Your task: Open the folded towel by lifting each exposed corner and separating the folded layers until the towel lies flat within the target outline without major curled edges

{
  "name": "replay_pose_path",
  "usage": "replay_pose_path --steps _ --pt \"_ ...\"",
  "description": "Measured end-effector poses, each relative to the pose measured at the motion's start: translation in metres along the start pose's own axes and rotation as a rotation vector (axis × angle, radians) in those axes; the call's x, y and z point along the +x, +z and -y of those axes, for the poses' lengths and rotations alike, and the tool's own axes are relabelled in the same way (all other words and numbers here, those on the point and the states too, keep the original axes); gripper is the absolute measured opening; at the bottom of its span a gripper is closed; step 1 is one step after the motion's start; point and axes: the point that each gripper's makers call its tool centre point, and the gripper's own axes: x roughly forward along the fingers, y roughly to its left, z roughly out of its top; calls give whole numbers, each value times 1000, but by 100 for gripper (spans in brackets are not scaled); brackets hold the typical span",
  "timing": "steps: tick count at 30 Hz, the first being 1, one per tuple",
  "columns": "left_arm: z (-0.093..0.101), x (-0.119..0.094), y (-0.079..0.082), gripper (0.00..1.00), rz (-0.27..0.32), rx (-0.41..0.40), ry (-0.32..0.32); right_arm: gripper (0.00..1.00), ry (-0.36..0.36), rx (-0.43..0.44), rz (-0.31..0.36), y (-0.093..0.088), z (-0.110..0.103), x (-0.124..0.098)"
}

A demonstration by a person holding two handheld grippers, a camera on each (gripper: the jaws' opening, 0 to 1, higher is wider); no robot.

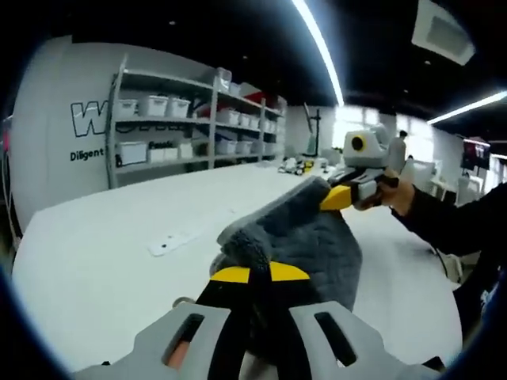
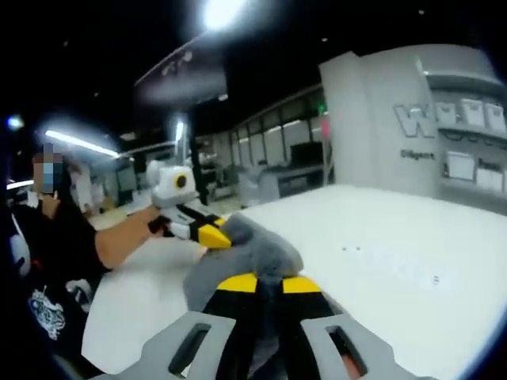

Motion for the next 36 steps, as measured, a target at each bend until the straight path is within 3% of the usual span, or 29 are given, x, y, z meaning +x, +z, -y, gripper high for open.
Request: replay_pose_path --steps 13,36 --pt "18 -14 8 4 14 34 -7 2 -3 -57 3 6 -21 -14" --pt "53 -44 -2 4 43 74 -30 2 44 -154 45 -2 -66 -34"
